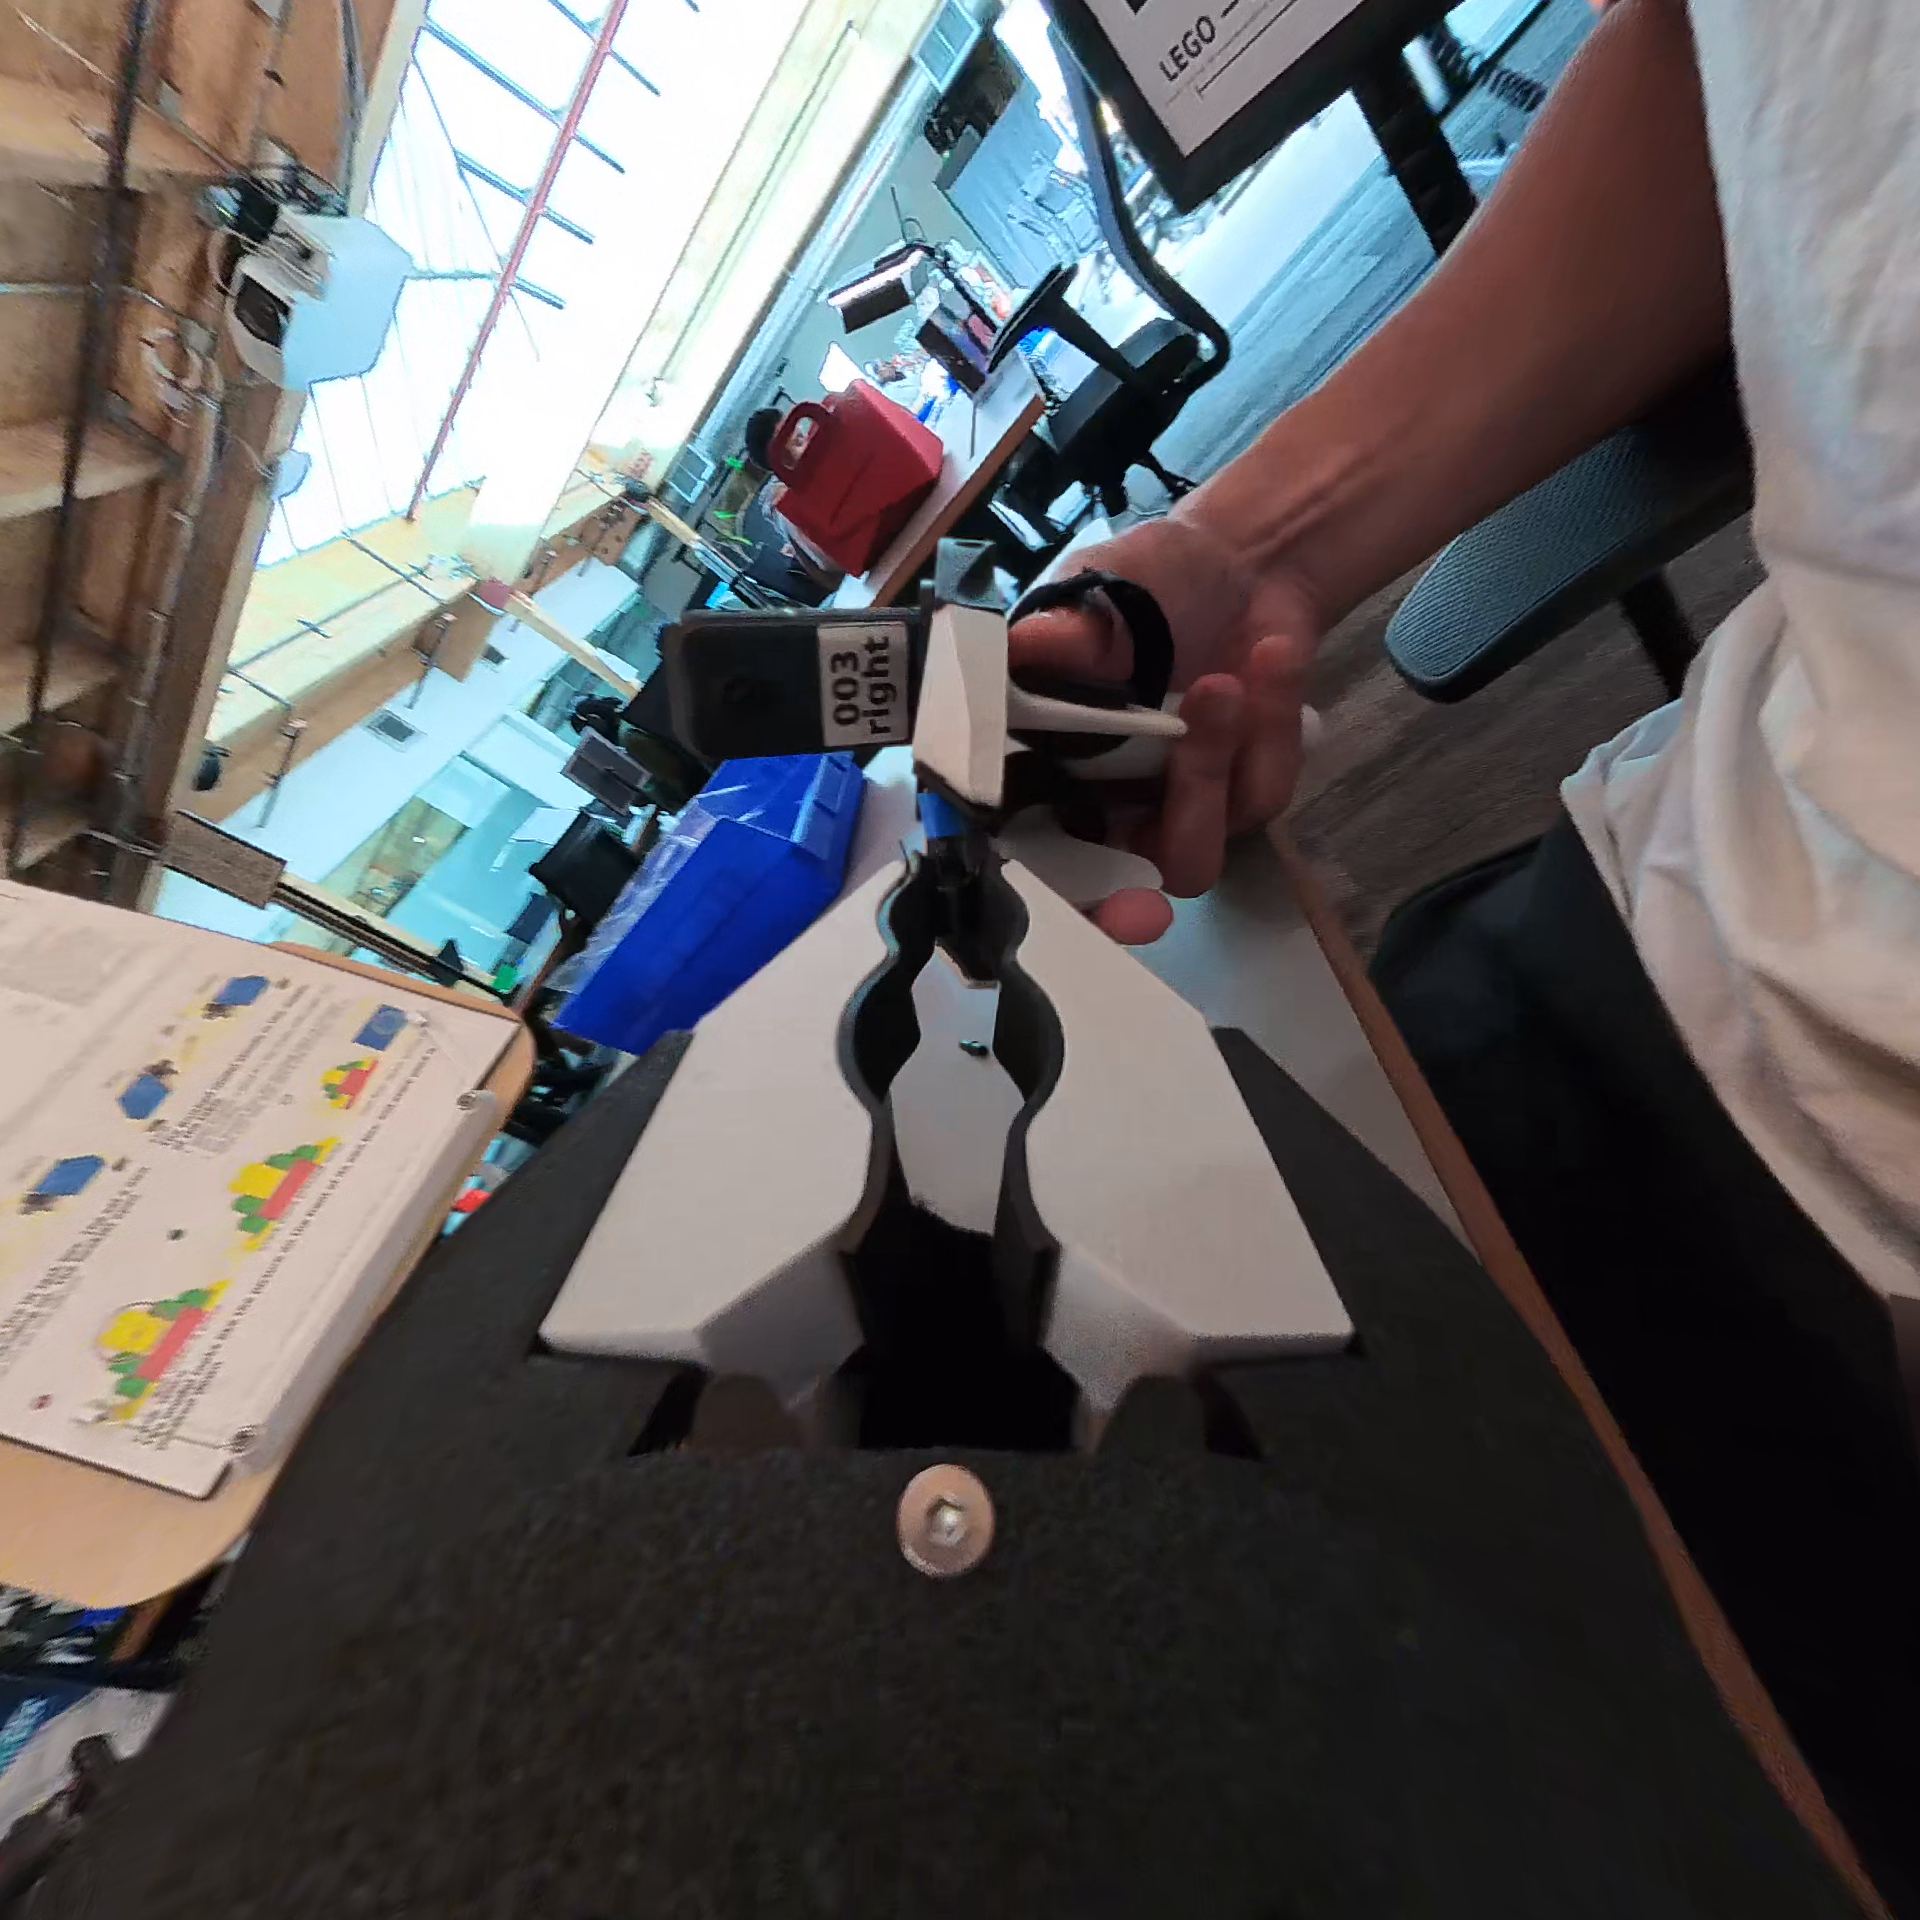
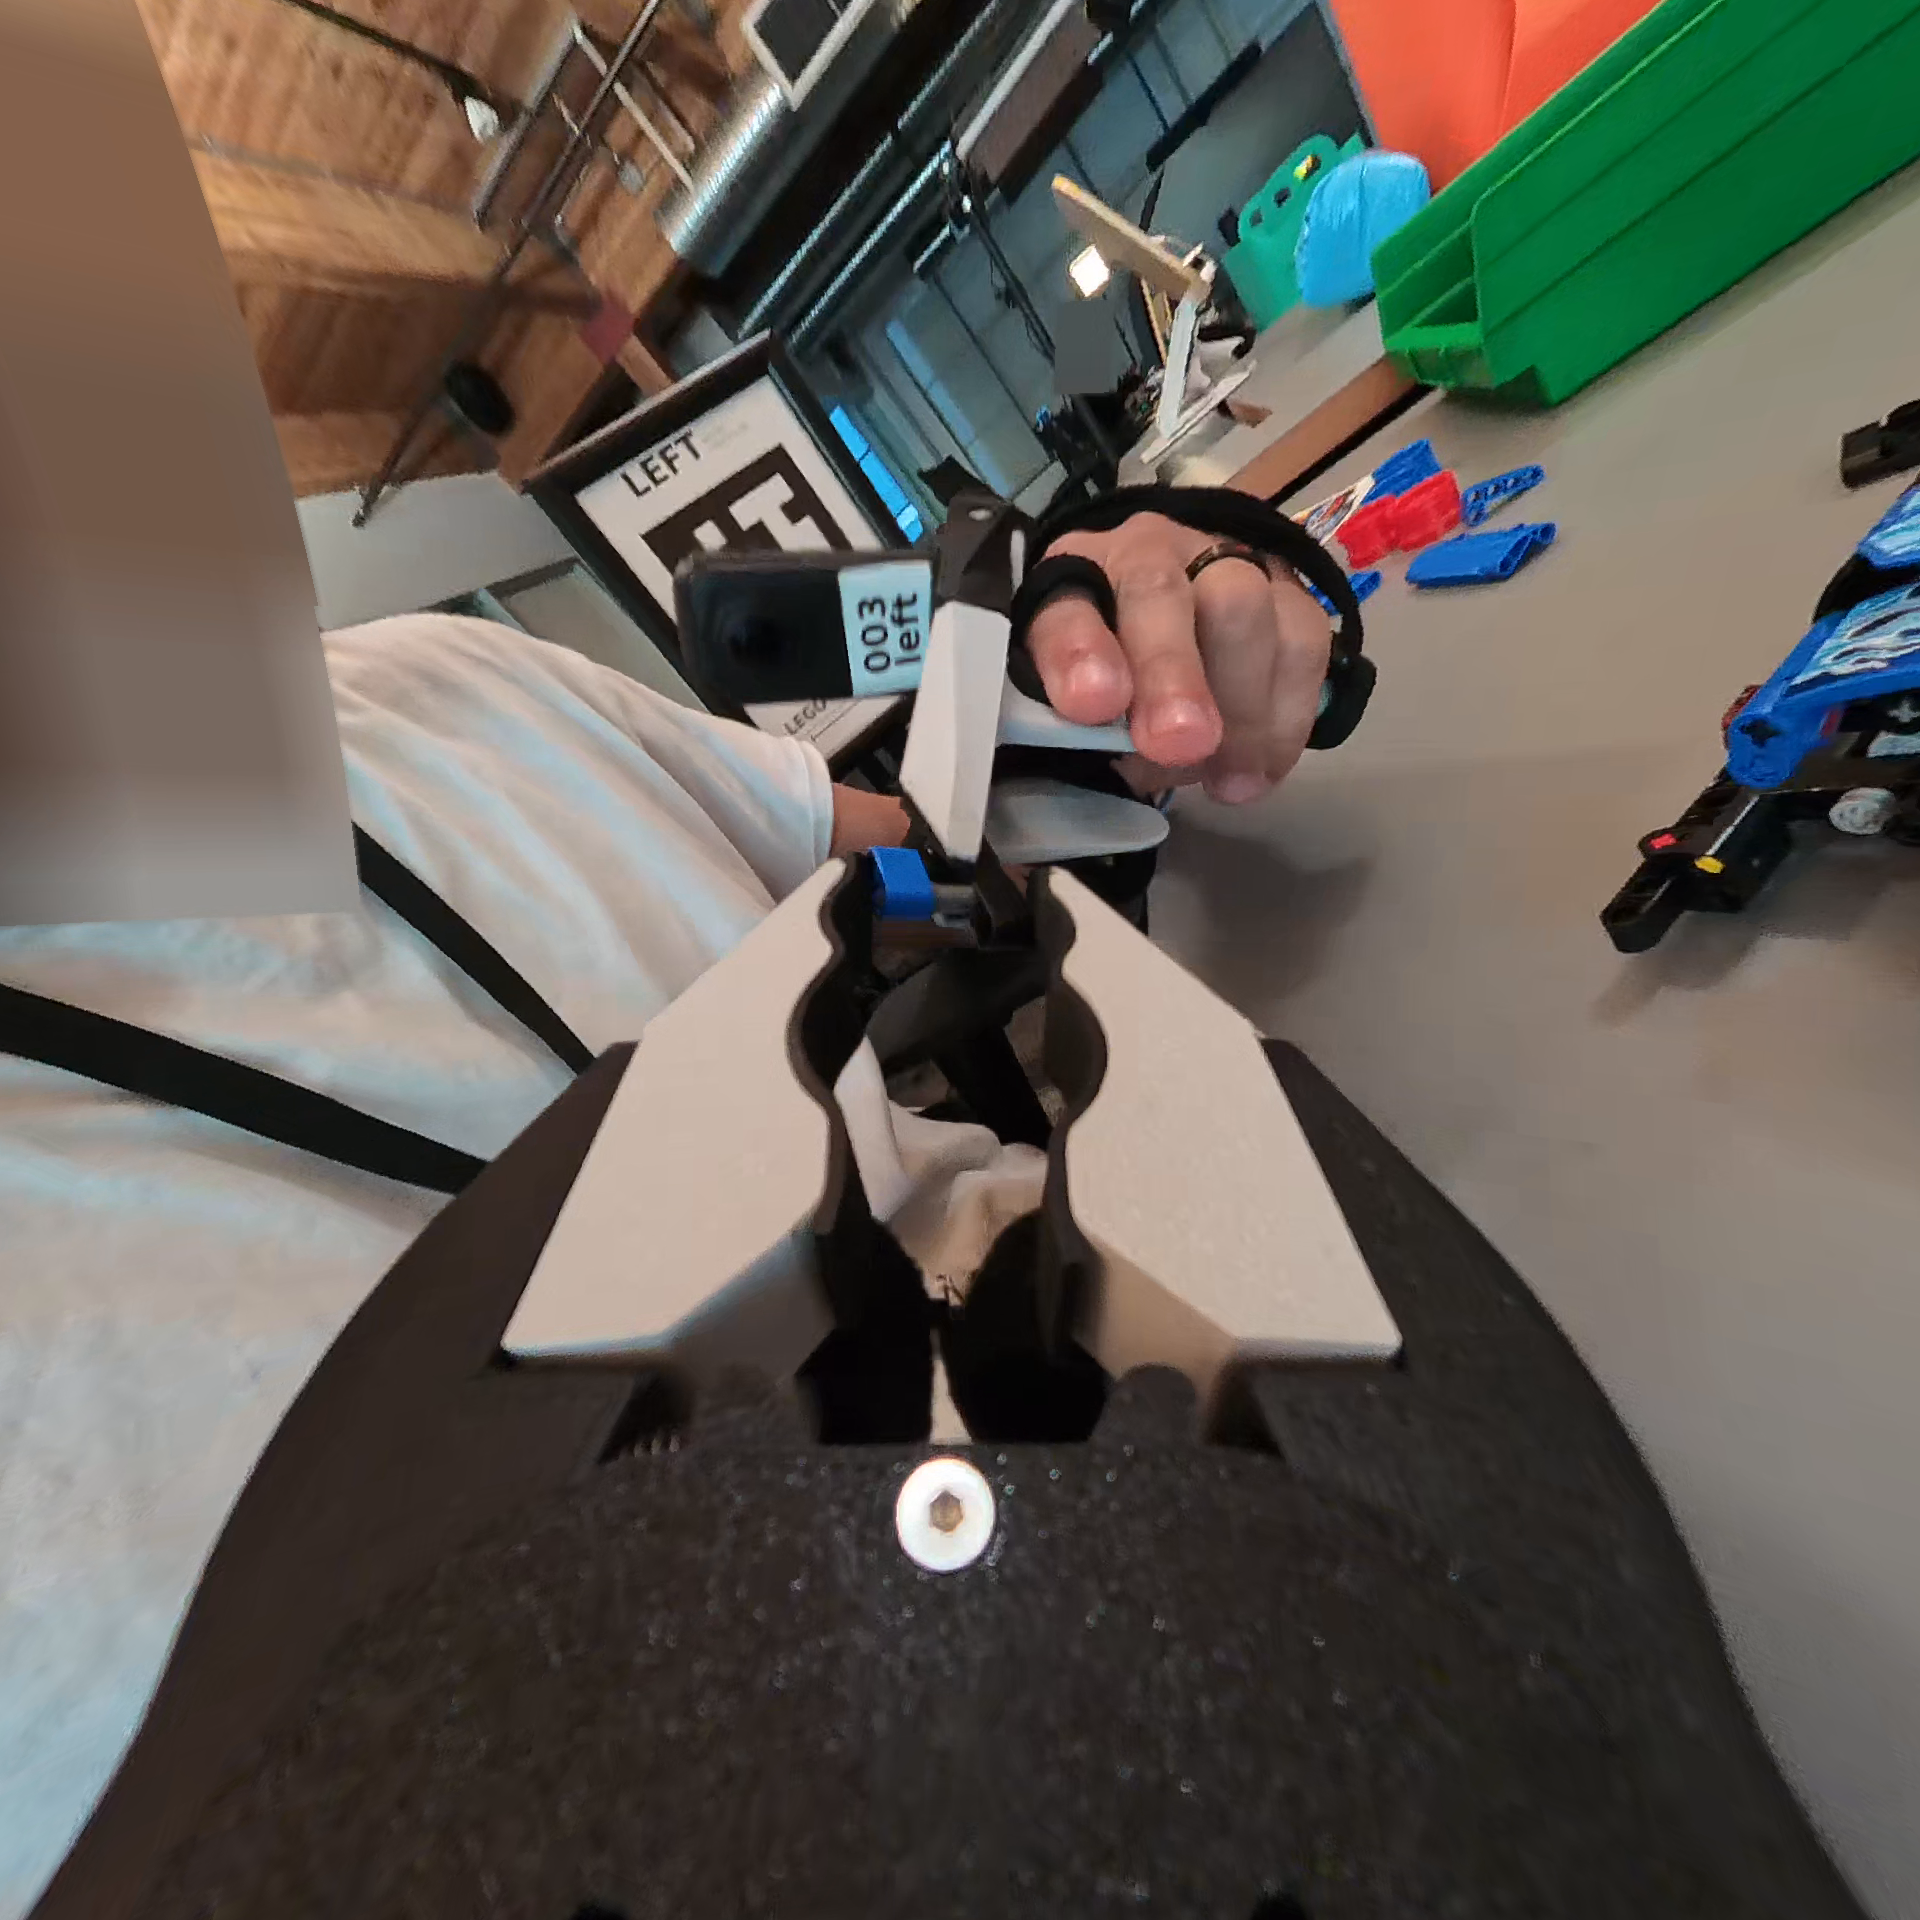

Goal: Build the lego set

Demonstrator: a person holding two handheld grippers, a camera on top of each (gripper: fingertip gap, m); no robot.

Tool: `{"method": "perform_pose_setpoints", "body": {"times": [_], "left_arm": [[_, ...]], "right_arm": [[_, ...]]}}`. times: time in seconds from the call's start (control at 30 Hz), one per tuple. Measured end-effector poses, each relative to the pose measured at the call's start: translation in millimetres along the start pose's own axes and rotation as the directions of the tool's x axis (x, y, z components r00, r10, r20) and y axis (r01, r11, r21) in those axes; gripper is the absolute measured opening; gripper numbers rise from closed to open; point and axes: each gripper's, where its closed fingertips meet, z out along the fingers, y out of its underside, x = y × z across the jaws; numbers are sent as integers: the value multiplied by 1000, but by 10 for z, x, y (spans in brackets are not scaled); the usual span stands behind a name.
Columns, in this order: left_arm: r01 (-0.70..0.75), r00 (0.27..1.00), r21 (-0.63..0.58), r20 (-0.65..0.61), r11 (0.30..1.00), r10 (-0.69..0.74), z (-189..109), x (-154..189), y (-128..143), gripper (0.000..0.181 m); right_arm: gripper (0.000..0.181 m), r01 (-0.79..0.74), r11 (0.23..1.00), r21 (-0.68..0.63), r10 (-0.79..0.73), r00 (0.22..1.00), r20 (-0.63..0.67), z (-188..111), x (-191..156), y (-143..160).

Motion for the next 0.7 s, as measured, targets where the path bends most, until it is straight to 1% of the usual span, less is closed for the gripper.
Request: {"method": "perform_pose_setpoints", "body": {"times": [0.07,0.17,0.23,0.27,0.3,0.37,0.4,0.47,0.5,0.57,0.7], "left_arm": [[-40,999,5,30,999,40,14,-6,-25,7],[-98,994,-9,50,995,98,32,-5,-37,6],[-160,985,-32,60,987,161,71,32,-23,6],[-176,981,-29,74,984,178,80,28,-38,6],[-164,983,-27,79,986,165,76,13,-45,6],[-151,985,-31,81,988,153,71,-3,-37,6],[-171,980,-36,93,985,174,76,-5,-30,6],[-210,970,-43,113,977,213,87,-1,-22,6],[-203,972,-36,115,979,206,91,2,-30,6],[-161,981,-17,106,987,162,88,-2,-41,6],[-13,997,27,71,1000,11,95,-14,-48,7]], "right_arm": [[28,14,999,39,-14,1000,2,-13,-25,-32],[29,-34,997,67,32,999,26,-20,-52,-60],[30,-84,994,65,79,995,67,11,-80,-54],[30,-84,995,56,80,994,80,35,-101,-41],[27,-71,996,57,66,994,84,45,-115,-41],[30,-79,994,69,72,993,98,45,-120,-60],[33,-85,994,71,77,991,111,39,-130,-66],[32,-94,993,70,86,991,106,28,-111,-68],[28,-101,993,65,94,990,103,24,-102,-60],[27,-94,993,67,87,991,105,27,-107,-59],[27,-57,996,72,48,993,110,24,-118,-66]]}}
